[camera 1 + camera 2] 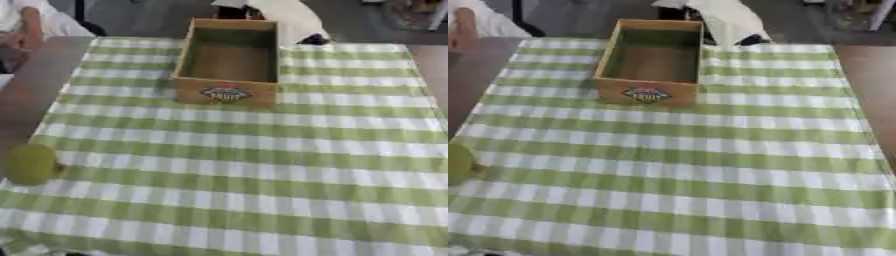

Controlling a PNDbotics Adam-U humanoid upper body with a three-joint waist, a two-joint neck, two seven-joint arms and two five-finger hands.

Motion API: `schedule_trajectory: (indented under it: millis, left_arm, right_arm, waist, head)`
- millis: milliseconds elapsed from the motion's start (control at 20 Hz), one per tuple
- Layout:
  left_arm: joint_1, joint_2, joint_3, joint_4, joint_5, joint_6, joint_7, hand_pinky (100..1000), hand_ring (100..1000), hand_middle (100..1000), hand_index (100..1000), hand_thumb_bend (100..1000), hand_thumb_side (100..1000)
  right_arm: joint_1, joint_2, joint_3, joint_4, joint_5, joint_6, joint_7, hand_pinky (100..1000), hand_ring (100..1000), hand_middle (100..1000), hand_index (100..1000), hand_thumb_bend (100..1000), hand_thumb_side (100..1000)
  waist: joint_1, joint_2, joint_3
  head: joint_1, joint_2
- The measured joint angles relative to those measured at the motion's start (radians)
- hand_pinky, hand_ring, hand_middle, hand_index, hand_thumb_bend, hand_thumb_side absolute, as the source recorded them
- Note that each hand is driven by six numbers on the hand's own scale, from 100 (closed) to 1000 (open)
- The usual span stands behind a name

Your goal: Pick up objects on the table and place them in the box.

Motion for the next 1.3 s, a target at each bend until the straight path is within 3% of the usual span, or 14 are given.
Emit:
schedule_trajectory:
  millis: [300, 450, 600, 700, 1000, 1300]
  left_arm:
    - [0.000, 0.000, -0.001, 0.000, 0.000, 0.009, -0.016, 657, 907, 739, 857, 308, 658]
    - [0.000, 0.003, -0.007, 0.000, -0.013, 0.039, -0.066, 704, 958, 812, 941, 303, 672]
    - [0.000, 0.025, -0.018, 0.000, -0.062, 0.090, -0.186, 764, 1000, 872, 994, 286, 660]
    - [0.000, 0.045, -0.023, 0.000, -0.112, 0.120, -0.289, 794, 990, 881, 1000, 352, 570]
    - [0.011, 0.135, -0.040, 0.000, -0.250, 0.120, -0.543, 887, 1000, 887, 953, 414, 500]
    - [0.019, 0.233, -0.061, 0.008, -0.348, 0.165, -0.771, 950, 1000, 885, 942, 451, 443]
  right_arm:
    - [0.002, 0.000, 0.000, 0.000, -0.001, 0.001, 0.001, 920, 802, 707, 868, 100, 623]
    - [0.002, 0.000, 0.000, 0.000, -0.001, 0.000, 0.002, 919, 802, 707, 868, 100, 623]
    - [0.002, 0.000, 0.000, 0.000, -0.003, 0.000, 0.003, 919, 801, 705, 868, 100, 623]
    - [0.002, 0.000, 0.000, 0.000, -0.005, -0.001, 0.004, 920, 800, 704, 869, 100, 622]
    - [0.002, 0.000, 0.002, 0.001, -0.010, -0.003, 0.012, 920, 798, 702, 869, 100, 622]
    - [0.002, 0.000, 0.007, 0.002, -0.013, -0.006, 0.017, 920, 796, 700, 868, 100, 621]
  waist:
    - [0.003, 0.003, -0.001]
    - [0.004, 0.003, -0.001]
    - [0.007, 0.003, -0.001]
    - [0.007, 0.003, -0.001]
    - [0.013, 0.003, 0.004]
    - [0.015, 0.003, 0.005]
  head:
    - [0.003, 0.000]
    - [0.003, 0.000]
    - [-0.002, 0.001]
    - [-0.008, 0.001]
    - [-0.023, 0.004]
    - [-0.028, 0.010]
